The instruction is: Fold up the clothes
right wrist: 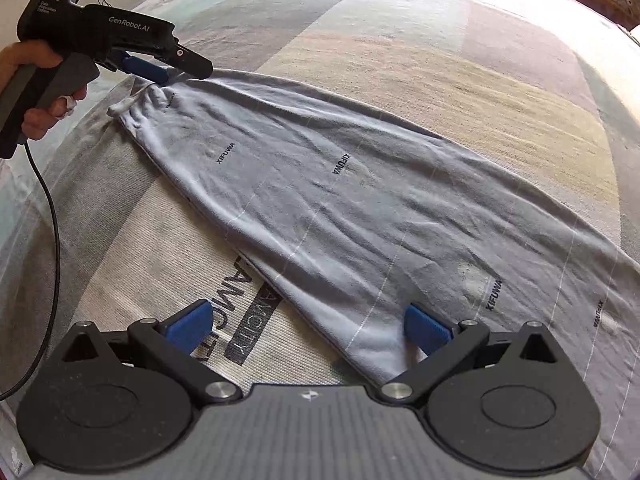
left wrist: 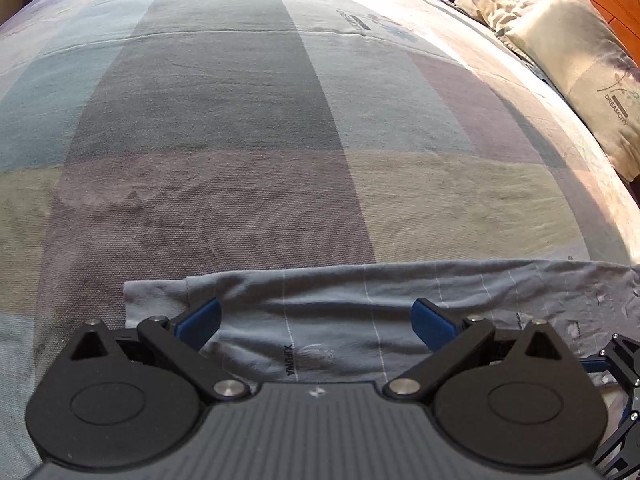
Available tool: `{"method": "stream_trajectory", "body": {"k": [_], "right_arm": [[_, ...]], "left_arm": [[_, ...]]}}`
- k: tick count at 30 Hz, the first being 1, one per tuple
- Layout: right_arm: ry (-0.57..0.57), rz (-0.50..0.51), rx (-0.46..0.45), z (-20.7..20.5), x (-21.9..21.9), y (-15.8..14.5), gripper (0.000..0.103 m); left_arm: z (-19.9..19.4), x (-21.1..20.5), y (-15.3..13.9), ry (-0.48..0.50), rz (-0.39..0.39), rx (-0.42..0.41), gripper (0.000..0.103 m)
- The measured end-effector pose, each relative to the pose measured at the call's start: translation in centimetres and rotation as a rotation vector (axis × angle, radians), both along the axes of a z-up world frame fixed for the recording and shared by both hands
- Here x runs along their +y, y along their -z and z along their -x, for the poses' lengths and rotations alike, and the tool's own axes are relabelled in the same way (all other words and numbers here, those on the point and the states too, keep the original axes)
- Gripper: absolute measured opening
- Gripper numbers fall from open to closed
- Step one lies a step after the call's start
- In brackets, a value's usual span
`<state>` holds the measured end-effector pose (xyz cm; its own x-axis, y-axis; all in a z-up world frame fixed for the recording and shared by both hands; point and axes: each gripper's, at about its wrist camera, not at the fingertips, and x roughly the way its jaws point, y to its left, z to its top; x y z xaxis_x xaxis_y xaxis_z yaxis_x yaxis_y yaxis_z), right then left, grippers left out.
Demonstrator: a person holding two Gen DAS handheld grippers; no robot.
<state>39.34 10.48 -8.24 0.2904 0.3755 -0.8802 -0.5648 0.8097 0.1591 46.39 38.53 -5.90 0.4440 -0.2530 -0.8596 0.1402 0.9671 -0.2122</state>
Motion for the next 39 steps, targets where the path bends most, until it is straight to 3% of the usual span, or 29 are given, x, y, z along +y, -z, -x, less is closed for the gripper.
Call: {"method": "stream_trajectory", "body": {"k": [2, 6, 8, 10, 15, 18, 23, 27, 29, 32, 39], "right_arm": [[0.003, 0.006, -0.004, 0.1, 0.2, 0.0, 0.103], [0.000, 0.013, -0.003, 0.1, 0.3, 0.0, 0.103], [-0.007, 0.008, -0.003, 0.1, 0.2, 0.0, 0.103], [-0.018, 0.013, -0.011, 0.2, 0.3, 0.0, 0.103], [0.035, -0.005, -0.027, 0.7, -1.0, -1.3, 0.103], [0.090, -0.026, -0.035, 1.0, -2.2, -2.4, 0.103], [0.239, 0.015, -0.076, 1.1, -6.8, -3.0, 0.103], [0.375, 0.042, 0.095, 1.1, -11.8, -0.4, 0.103], [0.363, 0.010, 0.064, 1.8, -13.2, -1.4, 0.103], [0.375, 0.050, -0.019, 1.6, -15.4, -2.9, 0.103], [0.587, 0.172, -0.154, -1.4, -25.9, -4.4, 0.103]], "left_arm": [[0.4, -1.0, 0.3, 0.066, 0.004, 0.035, 0.101], [1.8, -0.8, 2.1, 0.113, -0.171, 0.059, 0.100], [2.6, -0.1, 1.7, 0.116, -0.148, 0.037, 0.100], [2.9, -1.2, 1.2, 0.087, -0.185, 0.063, 0.100], [4.4, -7.5, 0.3, 0.285, -0.290, -0.012, 0.101], [5.5, -11.2, 1.4, 0.420, -0.380, -0.059, 0.101], [4.2, -8.4, 2.3, 0.245, -0.247, 0.052, 0.103], [4.1, -7.2, 1.5, 0.154, -0.270, 0.096, 0.102], [4.1, -8.2, 0.6, 0.172, -0.266, 0.076, 0.102], [3.6, -11.6, -0.7, 0.220, -0.232, 0.046, 0.102], [3.1, -23.4, -0.1, 0.329, -0.142, 0.025, 0.102]]}}
